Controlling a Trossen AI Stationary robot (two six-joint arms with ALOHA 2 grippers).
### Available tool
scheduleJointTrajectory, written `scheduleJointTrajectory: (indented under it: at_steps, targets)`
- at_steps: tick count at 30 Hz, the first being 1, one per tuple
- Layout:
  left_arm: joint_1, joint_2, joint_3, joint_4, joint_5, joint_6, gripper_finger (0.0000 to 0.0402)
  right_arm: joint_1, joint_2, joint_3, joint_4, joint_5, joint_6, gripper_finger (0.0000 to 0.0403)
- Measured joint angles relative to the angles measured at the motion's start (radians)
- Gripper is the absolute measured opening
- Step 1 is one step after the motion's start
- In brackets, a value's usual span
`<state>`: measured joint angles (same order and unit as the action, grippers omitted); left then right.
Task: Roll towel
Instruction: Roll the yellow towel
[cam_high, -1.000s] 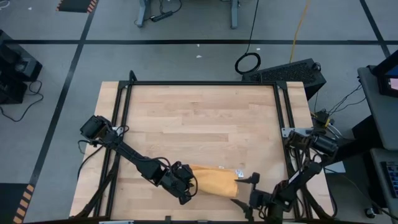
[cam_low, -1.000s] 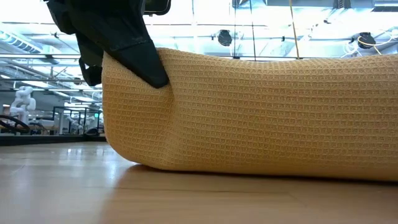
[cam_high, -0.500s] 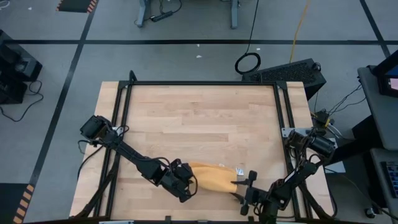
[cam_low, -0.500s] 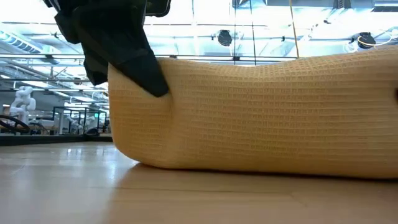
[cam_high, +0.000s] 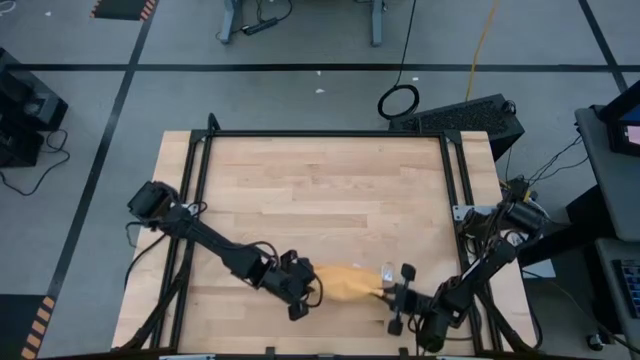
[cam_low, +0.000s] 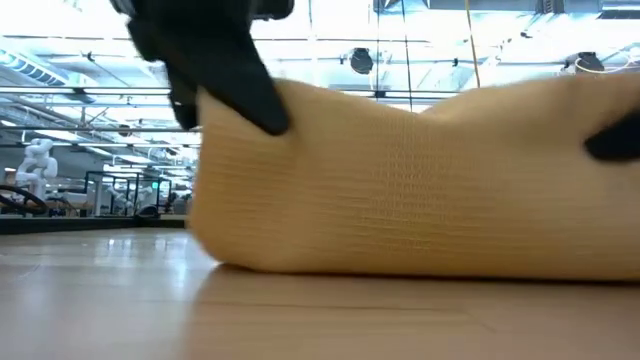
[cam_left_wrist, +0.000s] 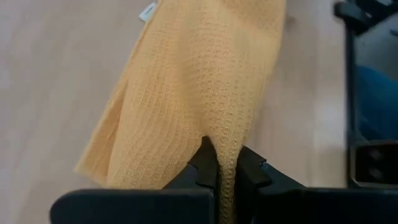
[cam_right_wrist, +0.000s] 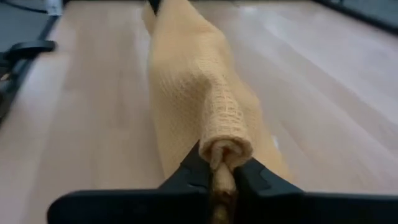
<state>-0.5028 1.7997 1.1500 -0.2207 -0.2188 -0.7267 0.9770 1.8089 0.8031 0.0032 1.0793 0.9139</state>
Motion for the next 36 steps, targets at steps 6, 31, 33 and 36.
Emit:
scheduleJointTrajectory:
  at_steps: [6,31,33,36]
  targets:
    - [0.035,0.024,0.000,0.052,0.029,-0.007,0.0018,-0.008,-0.039,-0.154,0.104,-0.050,0.271,0.0011]
    - [-0.023,0.139,-0.040,0.166,0.201,-0.194,0.0018,-0.098,-0.123,-0.247,0.421,-0.472,0.227,0.0013]
    - [-0.031,0.139,-0.066,0.186,0.196,-0.224,0.0018,-0.111,-0.122,-0.247,0.422,-0.503,0.227,0.0013]
    - [-0.034,0.138,-0.104,0.224,0.195,-0.261,0.0018,-0.115,-0.122,-0.246,0.422,-0.496,0.229,0.0013]
